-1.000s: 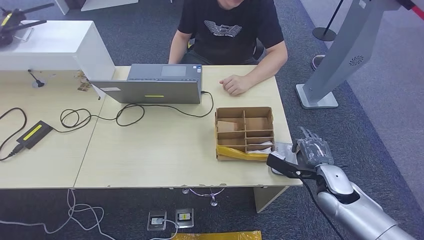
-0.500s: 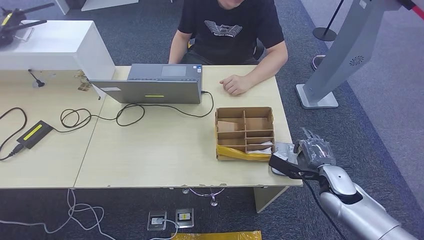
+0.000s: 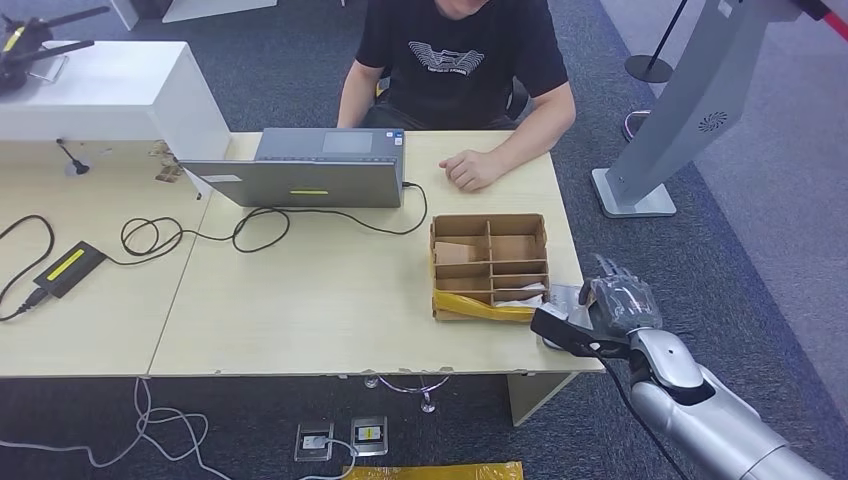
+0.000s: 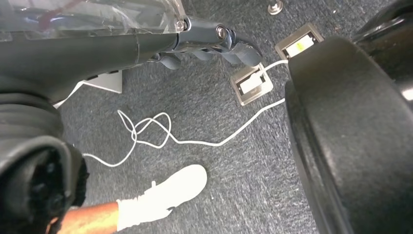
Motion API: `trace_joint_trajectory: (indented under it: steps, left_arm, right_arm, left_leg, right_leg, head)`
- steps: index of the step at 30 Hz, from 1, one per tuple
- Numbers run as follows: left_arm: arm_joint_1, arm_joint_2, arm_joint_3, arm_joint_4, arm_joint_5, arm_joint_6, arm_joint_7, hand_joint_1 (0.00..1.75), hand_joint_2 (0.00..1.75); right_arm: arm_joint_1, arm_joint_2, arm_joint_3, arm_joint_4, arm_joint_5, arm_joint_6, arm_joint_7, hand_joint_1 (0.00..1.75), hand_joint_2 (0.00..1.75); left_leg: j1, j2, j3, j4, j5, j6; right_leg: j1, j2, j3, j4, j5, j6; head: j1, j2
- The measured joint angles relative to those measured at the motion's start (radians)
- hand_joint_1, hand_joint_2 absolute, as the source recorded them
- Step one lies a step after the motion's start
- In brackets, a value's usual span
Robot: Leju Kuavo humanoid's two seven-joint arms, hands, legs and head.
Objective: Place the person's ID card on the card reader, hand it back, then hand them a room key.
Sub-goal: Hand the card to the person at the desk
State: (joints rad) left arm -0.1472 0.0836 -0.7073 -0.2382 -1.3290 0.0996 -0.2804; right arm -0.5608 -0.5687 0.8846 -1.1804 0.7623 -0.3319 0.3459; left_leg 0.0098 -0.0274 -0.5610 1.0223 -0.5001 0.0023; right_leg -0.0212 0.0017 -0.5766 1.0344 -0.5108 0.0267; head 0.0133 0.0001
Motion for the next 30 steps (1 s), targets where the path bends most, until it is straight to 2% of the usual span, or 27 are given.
trace_joint_trajectory:
  steps: [16, 30]
  left_arm:
    - [-0.002, 0.004, -0.021, -0.002, 0.016, 0.014, -0.002, 0.00, 0.00]
    - [-0.002, 0.010, -0.030, -0.002, 0.041, -0.004, -0.006, 0.00, 0.00]
  right_arm:
    - [-0.024, 0.015, 0.010, 0.084, -0.025, -0.027, -0.018, 1.75, 1.75]
    - [-0.053, -0.015, 0.009, 0.074, 0.013, 0.031, 0.033, 1.75, 1.75]
  left_leg:
    - [0.000, 0.000, 0.001, 0.000, 0.000, 0.000]
    - [0.000, 0.000, 0.000, 0.000, 0.000, 0.000]
  right_leg:
    - [0.000, 0.000, 0.001, 0.000, 0.000, 0.000]
    - [0.000, 0.000, 0.000, 0.000, 0.000, 0.000]
  head:
    - [0.000, 0.000]
    - [0.000, 0.000]
